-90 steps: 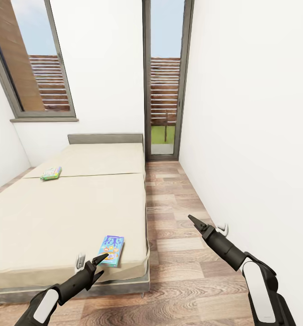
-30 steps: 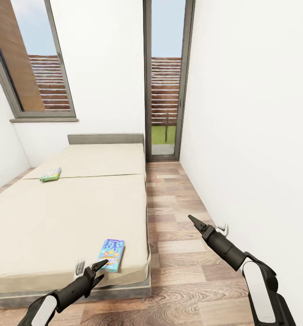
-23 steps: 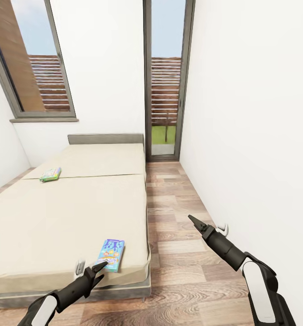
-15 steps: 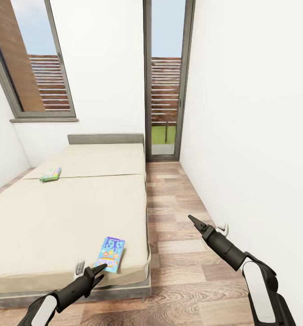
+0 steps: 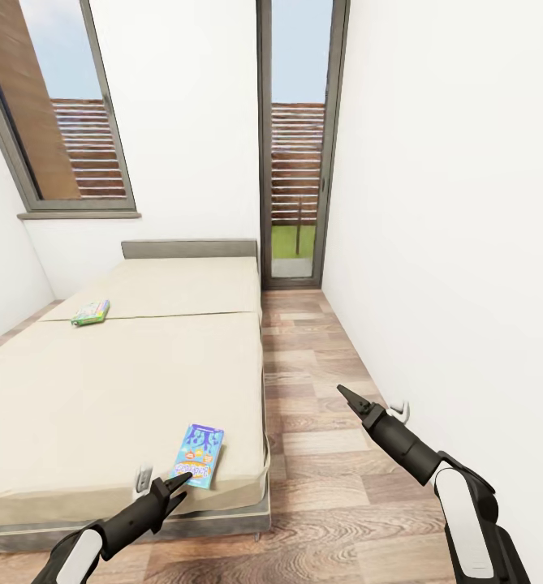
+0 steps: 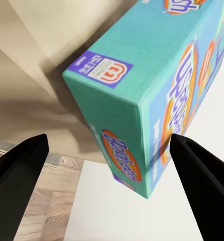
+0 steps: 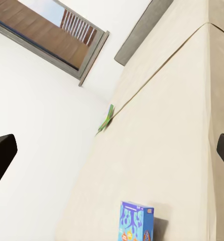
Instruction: Put all the toys in the child's room - the three board games (two on the bed and one on the table), the two jigsaw puzzles on the table, and the tennis ball on the table - inside the toy box on the table in the child's room.
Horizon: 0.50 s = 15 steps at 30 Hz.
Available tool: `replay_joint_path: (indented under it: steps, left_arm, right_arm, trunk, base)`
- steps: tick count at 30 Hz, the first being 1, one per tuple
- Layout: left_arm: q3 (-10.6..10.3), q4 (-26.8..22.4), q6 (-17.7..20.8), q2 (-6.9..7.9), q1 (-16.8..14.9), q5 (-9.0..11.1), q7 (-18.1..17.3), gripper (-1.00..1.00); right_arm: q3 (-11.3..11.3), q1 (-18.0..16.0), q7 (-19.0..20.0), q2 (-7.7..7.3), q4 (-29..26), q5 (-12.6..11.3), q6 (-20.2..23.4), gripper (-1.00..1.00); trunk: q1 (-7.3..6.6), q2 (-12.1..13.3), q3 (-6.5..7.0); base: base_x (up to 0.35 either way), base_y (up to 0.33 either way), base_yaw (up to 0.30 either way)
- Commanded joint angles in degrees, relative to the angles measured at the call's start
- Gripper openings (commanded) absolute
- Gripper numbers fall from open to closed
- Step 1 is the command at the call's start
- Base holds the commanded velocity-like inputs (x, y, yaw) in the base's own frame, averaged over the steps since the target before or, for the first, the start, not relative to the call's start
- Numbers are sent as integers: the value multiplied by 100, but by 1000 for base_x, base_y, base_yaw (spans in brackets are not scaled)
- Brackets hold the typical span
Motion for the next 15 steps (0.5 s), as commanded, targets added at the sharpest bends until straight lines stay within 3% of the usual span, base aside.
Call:
replay_joint_path:
  steps: [1,7,15]
  left_arm:
    - [14,7,-27,-8,-177,65,-25,-100]
    - [7,7,-27,-9,-177,65,-25,-100]
    - [13,7,-27,-9,-177,65,-25,-100]
  right_arm:
    - [-15,-4,14,6,-1,-11,41,100]
    - [-15,-8,14,6,-1,-11,41,100]
    - [-15,-4,14,6,-1,-11,41,100]
  trunk:
    - [0,-2,-5]
    - [-88,159,67]
    - [-88,159,67]
  base:
    - [0,0,0]
    - [0,0,0]
    - [0,0,0]
